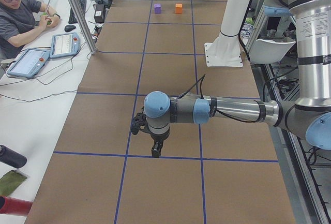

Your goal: Place blue block between orange and purple blocks

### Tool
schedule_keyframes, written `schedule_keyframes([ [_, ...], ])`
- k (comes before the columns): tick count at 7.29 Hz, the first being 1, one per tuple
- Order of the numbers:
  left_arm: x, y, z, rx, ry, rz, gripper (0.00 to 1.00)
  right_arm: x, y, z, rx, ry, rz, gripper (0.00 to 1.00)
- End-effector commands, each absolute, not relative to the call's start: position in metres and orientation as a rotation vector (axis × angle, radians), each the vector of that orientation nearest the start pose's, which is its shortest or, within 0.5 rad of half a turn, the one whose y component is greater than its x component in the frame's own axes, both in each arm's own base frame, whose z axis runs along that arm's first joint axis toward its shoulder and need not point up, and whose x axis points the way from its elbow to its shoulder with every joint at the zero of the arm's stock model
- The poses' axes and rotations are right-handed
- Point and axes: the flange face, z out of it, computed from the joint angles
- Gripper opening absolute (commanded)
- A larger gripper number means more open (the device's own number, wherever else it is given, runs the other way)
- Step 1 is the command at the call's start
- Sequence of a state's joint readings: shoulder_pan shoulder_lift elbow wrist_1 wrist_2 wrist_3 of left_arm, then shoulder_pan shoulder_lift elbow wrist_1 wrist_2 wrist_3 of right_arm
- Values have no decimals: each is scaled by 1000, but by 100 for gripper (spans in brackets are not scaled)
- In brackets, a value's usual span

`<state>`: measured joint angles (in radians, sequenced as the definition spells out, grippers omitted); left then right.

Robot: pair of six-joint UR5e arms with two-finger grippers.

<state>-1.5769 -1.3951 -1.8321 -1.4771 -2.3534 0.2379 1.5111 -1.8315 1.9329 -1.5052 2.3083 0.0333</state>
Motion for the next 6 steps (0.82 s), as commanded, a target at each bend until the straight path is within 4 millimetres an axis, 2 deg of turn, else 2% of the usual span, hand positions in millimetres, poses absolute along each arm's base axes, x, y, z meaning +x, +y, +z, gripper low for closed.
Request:
schedule_keyframes([
  [1, -65, -418, 615, 96, 778, 222, 100, 43, -395, 589, 126, -744, -87, 100],
  [2, -65, -419, 612, 104, 777, 226, 100, 43, -395, 590, 124, -744, -85, 100],
  [4, -65, -428, 580, 164, 769, 241, 100, 40, -398, 587, 121, -752, -76, 100],
  [5, -63, -439, 578, 169, 765, 247, 100, 35, -400, 584, 126, -756, -64, 100],
  [6, -59, -464, 572, 179, 765, 260, 100, 30, -401, 582, 129, -759, -61, 100],
])
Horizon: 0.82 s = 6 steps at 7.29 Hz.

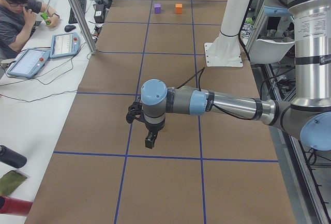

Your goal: Place blue block between orange and purple blocks

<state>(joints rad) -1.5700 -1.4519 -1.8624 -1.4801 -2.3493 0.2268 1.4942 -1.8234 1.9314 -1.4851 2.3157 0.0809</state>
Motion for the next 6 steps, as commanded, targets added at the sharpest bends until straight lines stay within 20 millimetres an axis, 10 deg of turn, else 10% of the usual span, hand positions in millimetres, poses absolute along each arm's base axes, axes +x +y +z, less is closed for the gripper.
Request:
schedule_keyframes([
  [1, -54, -470, 581, 176, 771, 253, 100, 26, -402, 582, 124, -760, -65, 100],
  [2, -52, -478, 594, 198, 783, 171, 100, 25, -402, 582, 124, -760, -66, 100],
  [6, 103, -480, 586, 98, 893, 15, 100, 24, -402, 581, 119, -763, -60, 100],
])
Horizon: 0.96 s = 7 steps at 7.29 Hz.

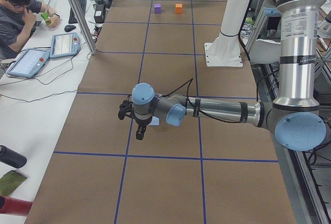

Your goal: Place blue block between orange and purple blocks

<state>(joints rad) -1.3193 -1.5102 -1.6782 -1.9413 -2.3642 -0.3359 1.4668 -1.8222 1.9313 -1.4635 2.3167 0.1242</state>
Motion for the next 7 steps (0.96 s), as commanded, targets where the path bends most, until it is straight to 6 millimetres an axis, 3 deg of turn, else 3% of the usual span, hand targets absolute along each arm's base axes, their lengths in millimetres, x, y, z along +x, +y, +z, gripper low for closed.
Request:
schedule_keyframes([
  [1, 138, -474, 578, 86, 915, -18, 100, 24, -402, 581, 120, -763, -62, 100],
  [2, 185, -463, 572, 70, 885, -23, 100, 24, -402, 582, 120, -761, -62, 100],
  [3, 210, -460, 569, 76, 863, 3, 100, 24, -402, 581, 122, -761, -62, 100],
  [5, 227, -453, 573, 57, 856, 33, 100, 24, -402, 582, 120, -761, -62, 100],
  [7, 229, -454, 588, 76, 800, 24, 100, 24, -402, 582, 120, -761, -62, 100],
])
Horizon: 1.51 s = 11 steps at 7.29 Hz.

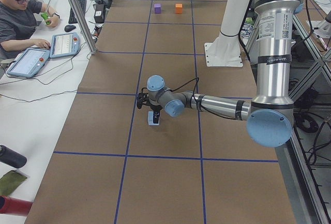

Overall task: Place blue block between orange and purple blocks
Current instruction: 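Lower the left gripper onto the light blue cube and grasp it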

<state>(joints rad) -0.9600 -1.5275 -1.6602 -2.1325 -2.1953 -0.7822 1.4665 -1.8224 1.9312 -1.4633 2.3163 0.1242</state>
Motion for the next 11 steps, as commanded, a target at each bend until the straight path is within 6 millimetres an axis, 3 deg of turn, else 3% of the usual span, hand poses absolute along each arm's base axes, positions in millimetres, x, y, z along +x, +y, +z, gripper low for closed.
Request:
schedule_keyframes([
  [1, 239, -456, 595, 74, 783, 34, 100, 24, -402, 582, 120, -761, -62, 100],
  [3, 252, -470, 596, 74, 783, 39, 97, 24, -402, 582, 120, -761, -62, 100],
  [4, 253, -472, 594, 77, 784, 42, 79, 24, -402, 581, 122, -761, -62, 100],
  [6, 253, -473, 581, 95, 800, 47, 14, 24, -402, 581, 121, -761, -61, 100],
  [8, 266, -489, 521, 122, 836, 52, 9, 24, -402, 582, 120, -761, -60, 100],
  [10, 290, -518, 412, 94, 819, 39, 11, 24, -402, 581, 122, -761, -62, 100],
  [11, 330, -515, 357, 60, 828, 35, 15, 24, -402, 581, 121, -763, -62, 100],
])
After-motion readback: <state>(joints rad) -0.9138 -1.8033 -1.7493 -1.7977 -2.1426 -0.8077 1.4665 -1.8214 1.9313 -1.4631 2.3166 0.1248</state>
